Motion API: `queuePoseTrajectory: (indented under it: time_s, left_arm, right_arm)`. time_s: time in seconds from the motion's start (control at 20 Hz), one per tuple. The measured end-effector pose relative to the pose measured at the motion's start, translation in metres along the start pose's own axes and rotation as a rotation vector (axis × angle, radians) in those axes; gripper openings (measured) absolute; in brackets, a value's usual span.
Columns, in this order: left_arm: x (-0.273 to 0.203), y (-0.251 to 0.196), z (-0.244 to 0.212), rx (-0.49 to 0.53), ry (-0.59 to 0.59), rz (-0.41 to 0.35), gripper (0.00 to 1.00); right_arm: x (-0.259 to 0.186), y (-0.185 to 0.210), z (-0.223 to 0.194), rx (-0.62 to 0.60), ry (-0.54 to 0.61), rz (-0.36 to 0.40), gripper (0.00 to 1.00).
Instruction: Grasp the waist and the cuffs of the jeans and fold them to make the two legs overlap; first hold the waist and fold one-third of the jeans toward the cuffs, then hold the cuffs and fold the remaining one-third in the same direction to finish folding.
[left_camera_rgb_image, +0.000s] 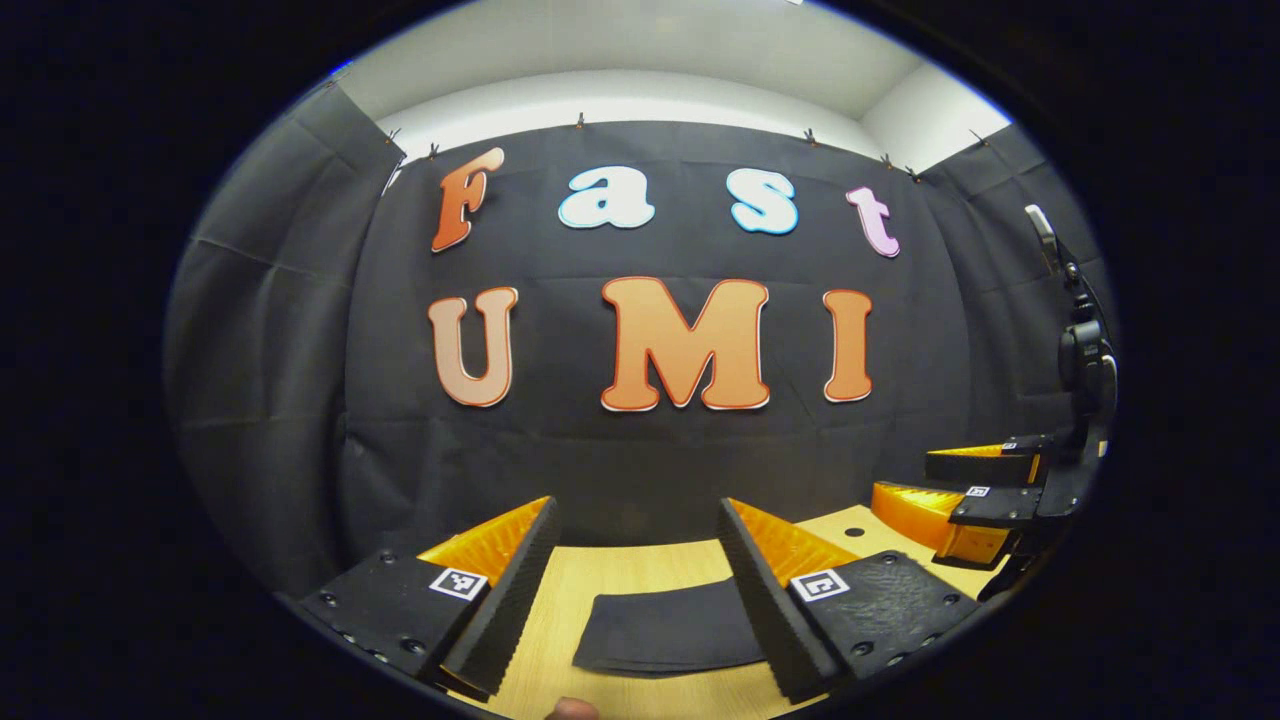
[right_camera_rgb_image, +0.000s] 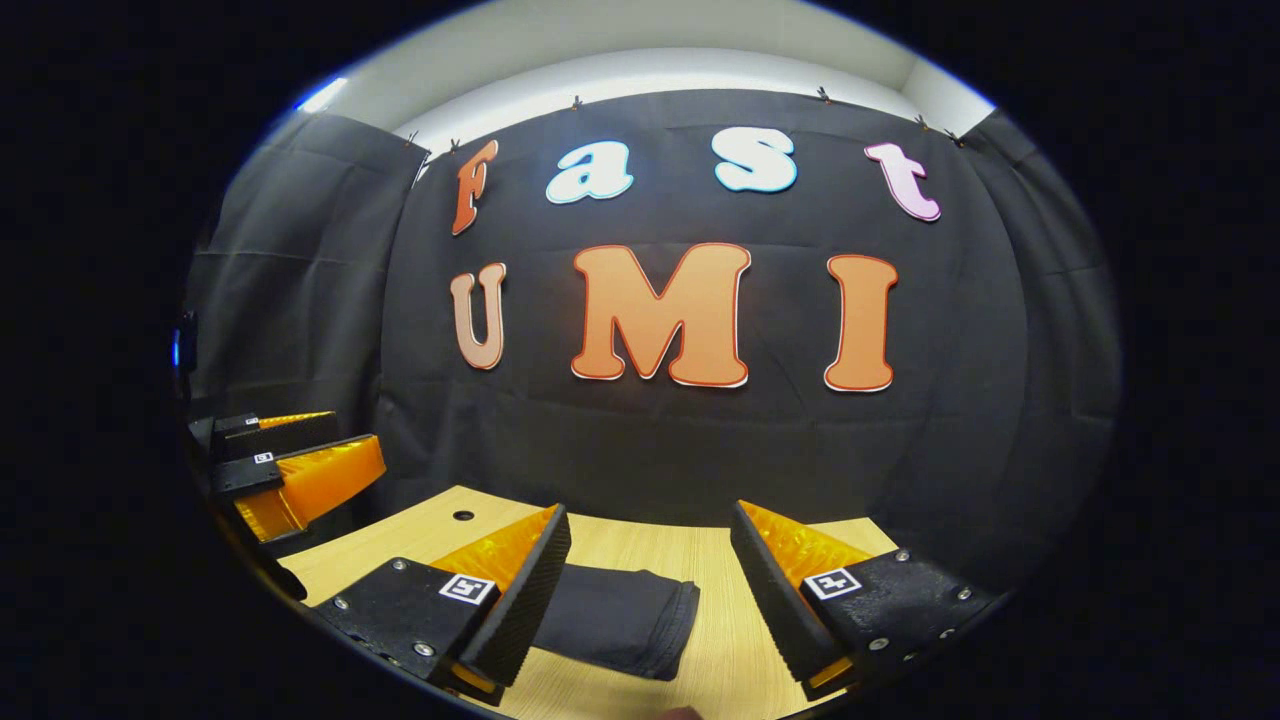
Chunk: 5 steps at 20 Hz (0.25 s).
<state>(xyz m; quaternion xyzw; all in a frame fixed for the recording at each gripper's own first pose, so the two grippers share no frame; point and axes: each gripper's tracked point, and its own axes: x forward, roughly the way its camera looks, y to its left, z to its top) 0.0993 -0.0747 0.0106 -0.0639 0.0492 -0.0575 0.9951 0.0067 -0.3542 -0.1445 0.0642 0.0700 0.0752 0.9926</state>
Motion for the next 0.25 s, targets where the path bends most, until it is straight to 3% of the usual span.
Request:
queuePoseTrajectory:
  time_s: [0.25]
  left_arm:
    - [-0.012,0.014,-0.004,0.002,0.008,0.023,0.98]
  right_arm:
    - [-0.008,0.006,0.003,0.048,-0.003,-0.001,0.96]
